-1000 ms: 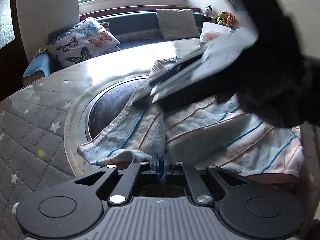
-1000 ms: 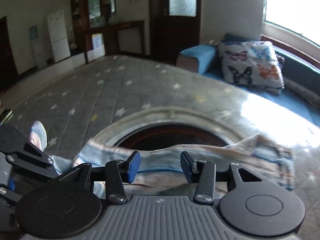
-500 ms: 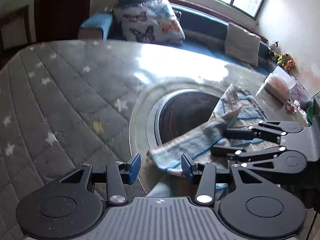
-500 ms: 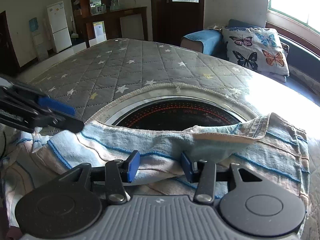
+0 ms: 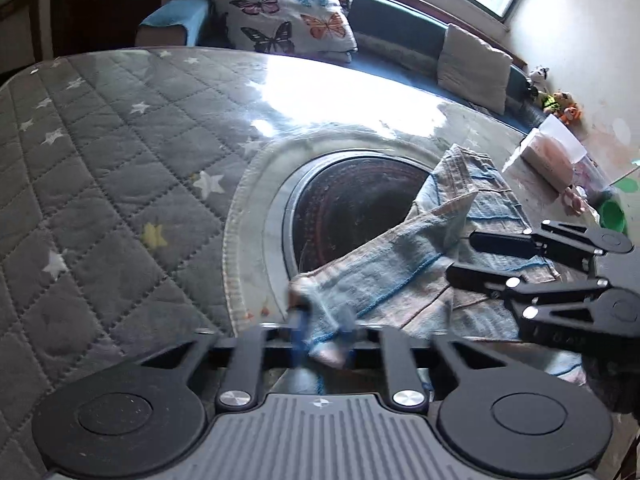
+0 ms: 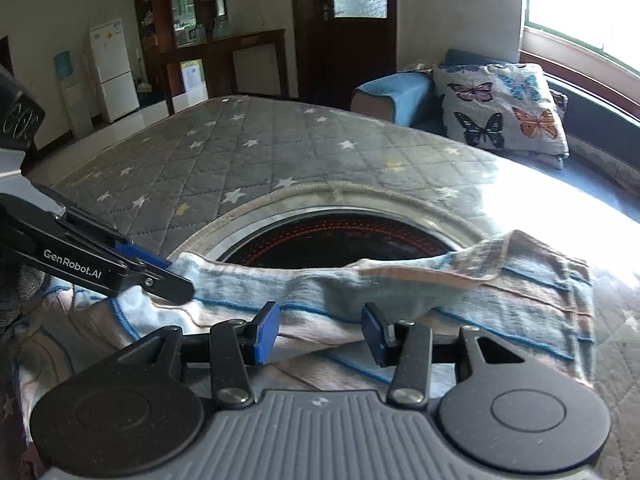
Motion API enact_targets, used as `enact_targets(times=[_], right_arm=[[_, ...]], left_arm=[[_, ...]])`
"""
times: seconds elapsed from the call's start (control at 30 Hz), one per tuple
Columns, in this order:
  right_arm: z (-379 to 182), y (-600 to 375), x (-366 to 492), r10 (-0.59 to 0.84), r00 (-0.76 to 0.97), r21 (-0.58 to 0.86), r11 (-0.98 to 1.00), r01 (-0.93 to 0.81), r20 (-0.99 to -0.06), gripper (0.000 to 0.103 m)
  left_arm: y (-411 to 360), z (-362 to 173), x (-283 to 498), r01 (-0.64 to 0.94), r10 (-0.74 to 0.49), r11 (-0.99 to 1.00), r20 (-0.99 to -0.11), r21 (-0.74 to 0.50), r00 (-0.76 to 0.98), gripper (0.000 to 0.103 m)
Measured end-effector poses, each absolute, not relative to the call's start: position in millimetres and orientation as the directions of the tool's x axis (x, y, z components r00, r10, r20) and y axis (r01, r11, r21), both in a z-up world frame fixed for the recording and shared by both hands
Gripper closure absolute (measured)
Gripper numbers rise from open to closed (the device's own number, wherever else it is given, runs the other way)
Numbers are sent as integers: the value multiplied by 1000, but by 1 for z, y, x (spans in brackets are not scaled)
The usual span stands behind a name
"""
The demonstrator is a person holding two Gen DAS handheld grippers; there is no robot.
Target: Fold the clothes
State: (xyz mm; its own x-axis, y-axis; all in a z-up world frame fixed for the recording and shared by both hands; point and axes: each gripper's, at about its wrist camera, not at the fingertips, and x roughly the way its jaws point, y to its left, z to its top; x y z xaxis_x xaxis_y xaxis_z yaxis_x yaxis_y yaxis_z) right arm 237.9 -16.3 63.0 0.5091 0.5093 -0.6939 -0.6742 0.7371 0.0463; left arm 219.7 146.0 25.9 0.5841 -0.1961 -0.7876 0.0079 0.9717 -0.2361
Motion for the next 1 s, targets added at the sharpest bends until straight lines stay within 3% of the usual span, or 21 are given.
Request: enact_targets(times=[0.2,0.5,0.83,0.93,1.0], right_arm=[[69,-54,257,430,585,18,815,-579,-688,56],[63,-106,303,276,670,-10,921,-390,-689,56],[44,-134,355,218,677,54,966,-254,-703,56],[39,-139,364,218,678,70,969,-238,-702,63],[39,-140,366,221,679,70,967,-243,-700,78]], left_arm=[[152,41,225,13,-147,984,-753,-180,641,101],[171,63,268,-79,135,990,-639,115,757,101],[190,37,296,-114,167,986,-664,124,729,101],[191,40,296,-103,156,987,-647,120,747,101],[190,44,299,-100,154,988,-634,120,758,101]])
